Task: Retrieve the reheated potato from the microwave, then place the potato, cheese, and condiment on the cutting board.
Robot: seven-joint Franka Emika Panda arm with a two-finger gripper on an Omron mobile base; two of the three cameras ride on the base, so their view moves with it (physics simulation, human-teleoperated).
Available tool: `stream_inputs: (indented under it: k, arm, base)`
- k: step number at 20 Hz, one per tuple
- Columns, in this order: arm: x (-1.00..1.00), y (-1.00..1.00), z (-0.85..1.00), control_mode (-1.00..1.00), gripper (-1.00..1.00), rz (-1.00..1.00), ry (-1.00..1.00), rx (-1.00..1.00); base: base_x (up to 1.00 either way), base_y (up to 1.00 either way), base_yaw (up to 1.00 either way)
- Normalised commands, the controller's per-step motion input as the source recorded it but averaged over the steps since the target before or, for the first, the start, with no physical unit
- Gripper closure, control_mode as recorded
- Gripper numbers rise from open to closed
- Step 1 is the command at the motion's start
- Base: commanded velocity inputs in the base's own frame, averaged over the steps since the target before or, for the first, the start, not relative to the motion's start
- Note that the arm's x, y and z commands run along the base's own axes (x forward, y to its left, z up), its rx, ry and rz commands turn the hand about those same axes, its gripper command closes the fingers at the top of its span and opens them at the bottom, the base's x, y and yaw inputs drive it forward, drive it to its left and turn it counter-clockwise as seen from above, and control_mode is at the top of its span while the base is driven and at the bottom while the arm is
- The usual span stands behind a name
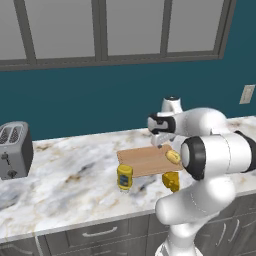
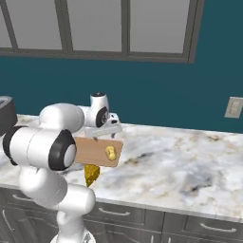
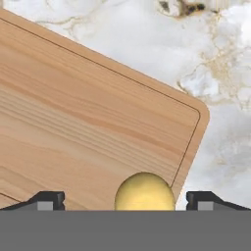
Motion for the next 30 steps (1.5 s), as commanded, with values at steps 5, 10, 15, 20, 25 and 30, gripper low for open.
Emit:
stream_inputs:
  k: [5, 10, 15, 20, 25, 30]
  arm:
    - [-0.36, -0.03, 0.36, -1.0, -1.0, -0.21, 0.0, -0.01]
    - [-0.42, -0.04, 0.27, -1.0, -1.0, -0.25, 0.06, 0.0]
    - [-0.48, -0.02, 0.09, -1.0, -1.0, -0.24, 0.06, 0.04]
    - [-0.51, 0.0, 0.0, -1.0, -1.0, -0.27, 0.0, 0.04]
    - [-0.46, 0.01, 0.0, -1.0, -1.0, -0.27, 0.0, 0.06]
    - [-0.45, 0.03, 0.0, -1.0, -1.0, -0.26, 0.03, 0.05]
  base:
    - [0.0, 0.0, 0.0]
    - [0.0, 0.0, 0.0]
    - [0.0, 0.0, 0.0]
    - [0.0, 0.0, 0.0]
    - [0.0, 0.0, 0.0]
    - [0.0, 0.0, 0.0]
